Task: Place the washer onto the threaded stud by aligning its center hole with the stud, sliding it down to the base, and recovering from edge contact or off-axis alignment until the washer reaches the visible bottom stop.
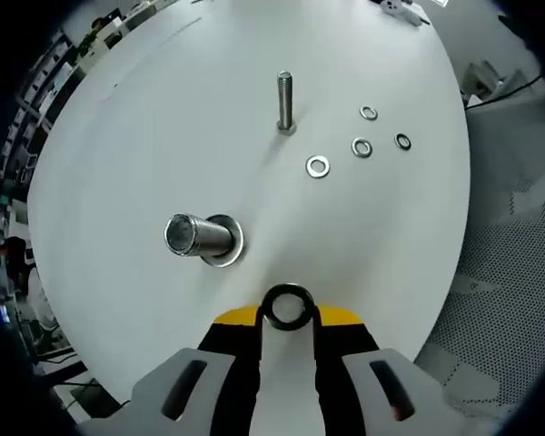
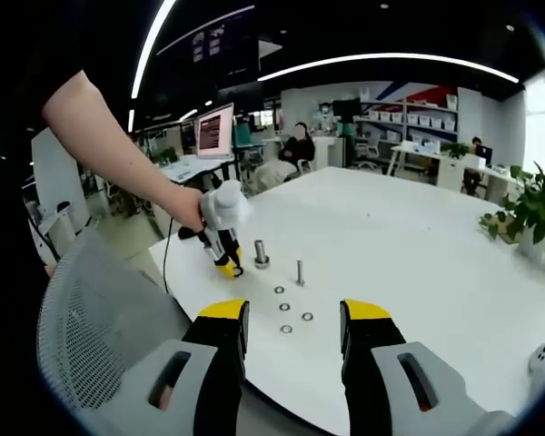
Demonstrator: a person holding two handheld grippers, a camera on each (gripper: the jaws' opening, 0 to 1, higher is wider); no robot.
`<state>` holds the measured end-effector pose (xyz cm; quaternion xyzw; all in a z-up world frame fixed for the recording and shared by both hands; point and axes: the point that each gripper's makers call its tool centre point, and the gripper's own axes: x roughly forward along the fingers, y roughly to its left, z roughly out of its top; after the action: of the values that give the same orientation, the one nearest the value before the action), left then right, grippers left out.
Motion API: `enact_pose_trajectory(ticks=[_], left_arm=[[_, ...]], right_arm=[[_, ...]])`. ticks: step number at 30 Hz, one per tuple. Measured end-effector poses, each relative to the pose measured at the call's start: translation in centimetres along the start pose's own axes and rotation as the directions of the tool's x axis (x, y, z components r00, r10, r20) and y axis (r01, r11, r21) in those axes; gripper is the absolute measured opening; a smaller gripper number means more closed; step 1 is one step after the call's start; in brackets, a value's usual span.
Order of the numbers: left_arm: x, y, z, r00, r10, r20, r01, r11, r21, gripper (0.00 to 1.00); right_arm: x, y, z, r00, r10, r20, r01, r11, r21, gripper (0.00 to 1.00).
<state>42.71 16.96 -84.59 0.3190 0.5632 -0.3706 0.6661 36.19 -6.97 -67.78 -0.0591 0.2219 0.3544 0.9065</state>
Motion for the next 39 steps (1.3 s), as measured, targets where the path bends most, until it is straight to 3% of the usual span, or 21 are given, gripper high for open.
enact_pose_trajectory(ticks=[6,9,19,29,39], left_arm=[[-1.3,0.4,0.3,1.000,0.009,0.009,-0.009,0.999,0.037,0.19],[-2.5,0.5,1.2,0.999,0.006,0.054,-0.009,0.999,0.050,0.19],[-4.8,1.1,3.0,0.997,0.015,0.078,-0.023,0.995,0.096,0.19],[-5.7,2.7,4.7,0.995,0.044,0.091,-0.053,0.993,0.109,0.19],[-5.0,4.1,5.6,0.995,0.058,0.076,-0.066,0.993,0.098,0.19]], right_arm=[[0.0,0.0,0.0,1.000,0.002,0.000,-0.002,1.000,0.000,0.42],[0.0,0.0,0.0,1.000,0.001,0.000,-0.001,1.000,-0.001,0.42],[-0.1,-0.1,0.1,1.000,0.001,0.008,-0.001,1.000,0.000,0.42],[-0.1,-0.1,0.2,1.000,-0.004,0.014,0.004,1.000,0.003,0.42],[-0.2,-0.2,0.3,1.000,-0.008,0.018,0.008,1.000,0.007,0.42]])
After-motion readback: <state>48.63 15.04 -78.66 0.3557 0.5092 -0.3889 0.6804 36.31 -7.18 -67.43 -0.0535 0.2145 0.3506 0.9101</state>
